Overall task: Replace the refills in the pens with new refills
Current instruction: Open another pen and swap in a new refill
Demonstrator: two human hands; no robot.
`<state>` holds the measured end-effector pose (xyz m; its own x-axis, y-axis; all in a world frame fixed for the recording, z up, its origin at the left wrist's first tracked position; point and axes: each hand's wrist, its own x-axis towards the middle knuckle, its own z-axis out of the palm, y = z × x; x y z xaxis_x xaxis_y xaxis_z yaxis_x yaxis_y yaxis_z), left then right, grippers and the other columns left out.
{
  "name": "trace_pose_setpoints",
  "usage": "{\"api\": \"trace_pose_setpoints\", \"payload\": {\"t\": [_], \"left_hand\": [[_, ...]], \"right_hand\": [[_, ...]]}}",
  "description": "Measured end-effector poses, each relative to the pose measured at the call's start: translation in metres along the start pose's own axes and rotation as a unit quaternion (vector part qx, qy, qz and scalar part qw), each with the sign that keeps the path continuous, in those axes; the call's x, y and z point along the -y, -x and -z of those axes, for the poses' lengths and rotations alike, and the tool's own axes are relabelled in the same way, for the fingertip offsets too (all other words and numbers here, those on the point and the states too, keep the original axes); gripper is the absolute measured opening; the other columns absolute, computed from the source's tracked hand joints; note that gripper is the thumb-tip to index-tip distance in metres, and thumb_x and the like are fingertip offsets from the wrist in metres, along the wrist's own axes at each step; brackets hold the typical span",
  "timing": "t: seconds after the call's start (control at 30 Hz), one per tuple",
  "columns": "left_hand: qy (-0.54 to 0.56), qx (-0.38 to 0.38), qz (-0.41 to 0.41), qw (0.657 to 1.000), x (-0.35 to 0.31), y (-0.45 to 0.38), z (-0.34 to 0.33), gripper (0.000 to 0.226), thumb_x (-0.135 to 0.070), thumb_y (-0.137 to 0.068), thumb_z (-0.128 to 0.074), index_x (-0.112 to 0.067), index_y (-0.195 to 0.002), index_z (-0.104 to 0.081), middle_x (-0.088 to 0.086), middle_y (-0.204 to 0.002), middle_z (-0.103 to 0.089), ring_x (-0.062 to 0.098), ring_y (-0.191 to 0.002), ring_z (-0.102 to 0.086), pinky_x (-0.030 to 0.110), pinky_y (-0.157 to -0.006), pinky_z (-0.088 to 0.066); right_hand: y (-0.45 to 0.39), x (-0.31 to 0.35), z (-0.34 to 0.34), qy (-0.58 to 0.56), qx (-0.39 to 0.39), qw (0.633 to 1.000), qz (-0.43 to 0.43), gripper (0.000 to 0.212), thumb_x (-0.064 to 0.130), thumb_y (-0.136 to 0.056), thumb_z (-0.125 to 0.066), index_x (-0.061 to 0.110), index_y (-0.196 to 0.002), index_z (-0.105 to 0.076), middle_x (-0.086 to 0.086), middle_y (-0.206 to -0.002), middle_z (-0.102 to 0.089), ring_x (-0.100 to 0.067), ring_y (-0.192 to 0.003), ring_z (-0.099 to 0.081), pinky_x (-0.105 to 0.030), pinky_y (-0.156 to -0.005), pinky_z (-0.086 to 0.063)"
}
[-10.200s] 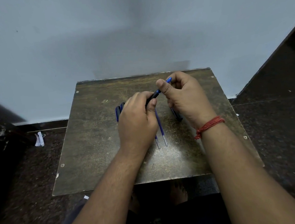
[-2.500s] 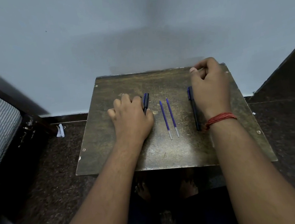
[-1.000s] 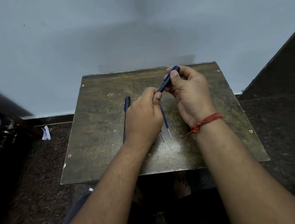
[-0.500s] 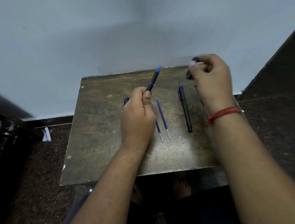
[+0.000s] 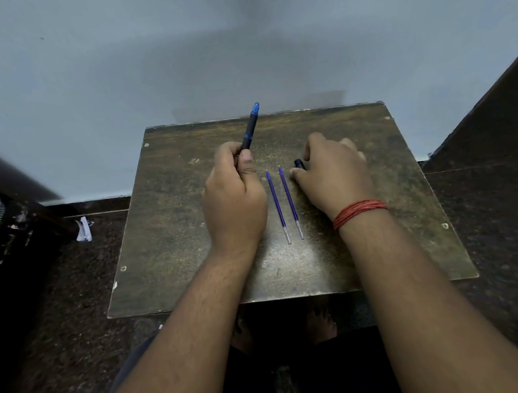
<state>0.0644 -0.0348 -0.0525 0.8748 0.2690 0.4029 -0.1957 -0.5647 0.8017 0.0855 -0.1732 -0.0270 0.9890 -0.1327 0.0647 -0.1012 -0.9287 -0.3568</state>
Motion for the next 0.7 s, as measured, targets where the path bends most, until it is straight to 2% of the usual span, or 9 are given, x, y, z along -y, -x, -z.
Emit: {"api": "trace_pose_setpoints", "payload": {"t": [0.1, 0.17, 0.23, 0.3, 0.37, 0.43, 0.5, 0.57, 0.7], "left_hand": [[-0.005, 0.004, -0.007, 1.0, 0.0, 0.0, 0.0, 0.017, -0.026, -0.104, -0.043, -0.016, -0.104, -0.057, -0.013, -0.065, -0.048, 0.01, -0.058, -0.047, 0.028, -0.053, -0.029], [-0.007, 0.009, -0.013, 1.0, 0.0, 0.0, -0.001, 0.016, -0.025, -0.105, -0.044, -0.016, -0.104, -0.057, -0.013, -0.066, -0.048, 0.011, -0.058, -0.047, 0.028, -0.053, -0.03], [-0.009, 0.019, -0.024, 0.999, 0.0, 0.0, -0.001, 0.014, -0.024, -0.105, -0.045, -0.016, -0.103, -0.057, -0.013, -0.066, -0.048, 0.01, -0.057, -0.046, 0.028, -0.052, -0.03], [-0.015, 0.031, -0.04, 0.999, -0.003, 0.001, -0.001, 0.014, -0.024, -0.104, -0.047, -0.016, -0.103, -0.058, -0.013, -0.066, -0.047, 0.011, -0.058, -0.046, 0.028, -0.053, -0.03], [-0.026, 0.041, -0.056, 0.997, -0.008, 0.004, -0.003, 0.013, -0.024, -0.103, -0.048, -0.016, -0.101, -0.059, -0.014, -0.065, -0.048, 0.011, -0.058, -0.045, 0.029, -0.054, -0.028], [-0.043, 0.054, -0.075, 0.995, -0.012, 0.007, -0.003, 0.015, -0.026, -0.102, -0.048, -0.016, -0.099, -0.058, -0.012, -0.067, -0.05, 0.012, -0.059, -0.047, 0.03, -0.053, -0.03], [-0.053, 0.067, -0.085, 0.993, -0.015, 0.009, -0.003, 0.018, -0.03, -0.101, -0.045, -0.016, -0.099, -0.058, -0.008, -0.071, -0.057, 0.017, -0.061, -0.052, 0.034, -0.052, -0.037], [-0.052, 0.069, -0.084, 0.993, -0.014, 0.008, -0.003, 0.02, -0.031, -0.101, -0.044, -0.016, -0.098, -0.057, -0.005, -0.072, -0.059, 0.019, -0.062, -0.054, 0.036, -0.053, -0.04], [-0.025, 0.069, -0.084, 0.994, -0.014, 0.009, -0.005, 0.018, -0.027, -0.1, -0.046, -0.014, -0.095, -0.058, -0.009, -0.068, -0.054, 0.015, -0.06, -0.05, 0.036, -0.052, -0.038]], "right_hand": [[-0.003, -0.002, -0.001, -0.018, -0.038, 0.999, 0.011, 0.026, 0.042, -0.089, -0.066, 0.018, -0.097, -0.057, -0.003, -0.094, -0.067, -0.03, -0.107, -0.053, -0.043, -0.091, -0.044], [-0.007, -0.005, 0.005, -0.122, -0.107, 0.987, 0.003, 0.019, 0.037, -0.092, -0.065, 0.02, -0.089, -0.058, 0.004, -0.081, -0.061, -0.021, -0.091, -0.055, -0.033, -0.076, -0.045], [-0.012, -0.007, 0.016, -0.281, -0.149, 0.948, -0.02, 0.019, 0.036, -0.094, -0.061, 0.022, -0.084, -0.055, 0.008, -0.074, -0.055, -0.01, -0.072, -0.053, -0.024, -0.062, -0.041], [-0.014, -0.007, 0.023, -0.423, -0.112, 0.898, -0.035, 0.022, 0.039, -0.096, -0.06, 0.022, -0.084, -0.055, 0.002, -0.075, -0.059, -0.005, -0.063, -0.054, -0.016, -0.055, -0.041], [-0.011, -0.005, 0.022, -0.521, -0.031, 0.852, -0.034, 0.023, 0.04, -0.096, -0.062, 0.019, -0.086, -0.058, -0.001, -0.075, -0.062, -0.005, -0.061, -0.056, -0.016, -0.053, -0.042], [-0.009, 0.0, 0.018, -0.576, 0.02, 0.817, -0.023, 0.021, 0.035, -0.094, -0.066, 0.016, -0.087, -0.061, 0.003, -0.07, -0.062, -0.007, -0.06, -0.056, -0.02, -0.051, -0.042], [-0.008, 0.005, 0.016, -0.615, 0.033, 0.787, -0.022, 0.018, 0.027, -0.092, -0.069, 0.015, -0.082, -0.061, 0.006, -0.065, -0.062, -0.009, -0.059, -0.055, -0.023, -0.049, -0.041], [-0.008, 0.007, 0.016, -0.634, 0.028, 0.772, -0.028, 0.016, 0.021, -0.089, -0.072, 0.015, -0.079, -0.061, 0.006, -0.062, -0.062, -0.011, -0.057, -0.055, -0.024, -0.049, -0.042], [-0.008, 0.006, 0.013, -0.636, 0.003, 0.771, -0.028, 0.013, 0.014, -0.088, -0.074, 0.013, -0.08, -0.064, 0.004, -0.062, -0.064, -0.012, -0.055, -0.057, -0.025, -0.05, -0.045]]}}
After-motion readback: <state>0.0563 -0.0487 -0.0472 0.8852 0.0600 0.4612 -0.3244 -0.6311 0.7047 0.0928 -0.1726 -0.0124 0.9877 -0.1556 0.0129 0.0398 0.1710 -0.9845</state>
